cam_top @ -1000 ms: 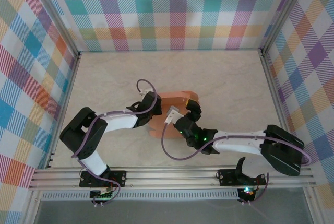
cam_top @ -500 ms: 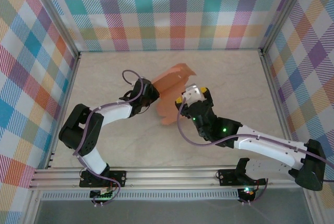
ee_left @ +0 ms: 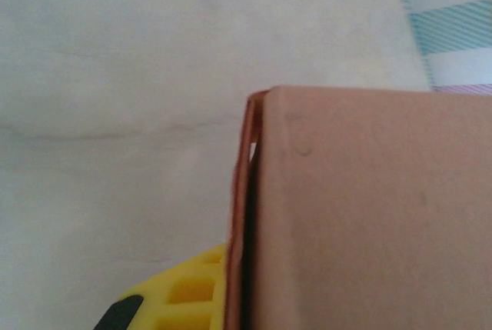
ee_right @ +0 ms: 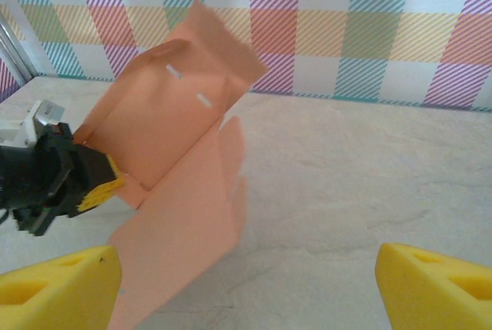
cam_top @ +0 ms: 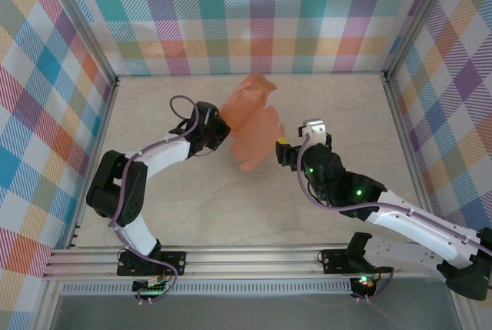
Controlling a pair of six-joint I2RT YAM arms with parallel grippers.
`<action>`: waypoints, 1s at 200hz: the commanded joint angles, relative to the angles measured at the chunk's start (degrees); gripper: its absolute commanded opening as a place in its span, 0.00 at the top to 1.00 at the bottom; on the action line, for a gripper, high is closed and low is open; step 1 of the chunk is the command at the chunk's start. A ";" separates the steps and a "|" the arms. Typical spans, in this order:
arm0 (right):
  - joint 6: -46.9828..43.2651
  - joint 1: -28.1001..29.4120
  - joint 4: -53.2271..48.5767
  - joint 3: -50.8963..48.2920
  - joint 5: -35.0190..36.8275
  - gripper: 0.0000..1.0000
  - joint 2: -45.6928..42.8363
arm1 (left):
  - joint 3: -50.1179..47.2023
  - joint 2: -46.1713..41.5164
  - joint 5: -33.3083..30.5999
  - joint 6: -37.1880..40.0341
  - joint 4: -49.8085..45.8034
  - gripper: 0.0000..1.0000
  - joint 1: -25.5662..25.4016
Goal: Fold the paper box
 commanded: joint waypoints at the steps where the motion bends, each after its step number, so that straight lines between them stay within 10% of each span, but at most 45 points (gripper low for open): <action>1: 2.00 -0.90 -3.43 -0.30 -0.60 0.14 -1.62 | 5.48 -0.28 5.11 8.92 -18.69 1.00 3.04; 51: 2.18 -5.24 -2.84 -3.13 -4.44 0.14 -3.21 | 23.03 10.65 14.28 35.06 -49.98 1.00 7.12; 82: -0.50 -7.99 -1.23 -3.59 -7.94 0.14 -2.96 | 30.39 17.41 9.45 46.36 -64.80 1.00 7.27; 200: -0.62 -12.32 4.77 -2.65 -19.35 0.14 6.84 | 41.21 29.05 -4.78 57.79 -83.51 1.00 5.91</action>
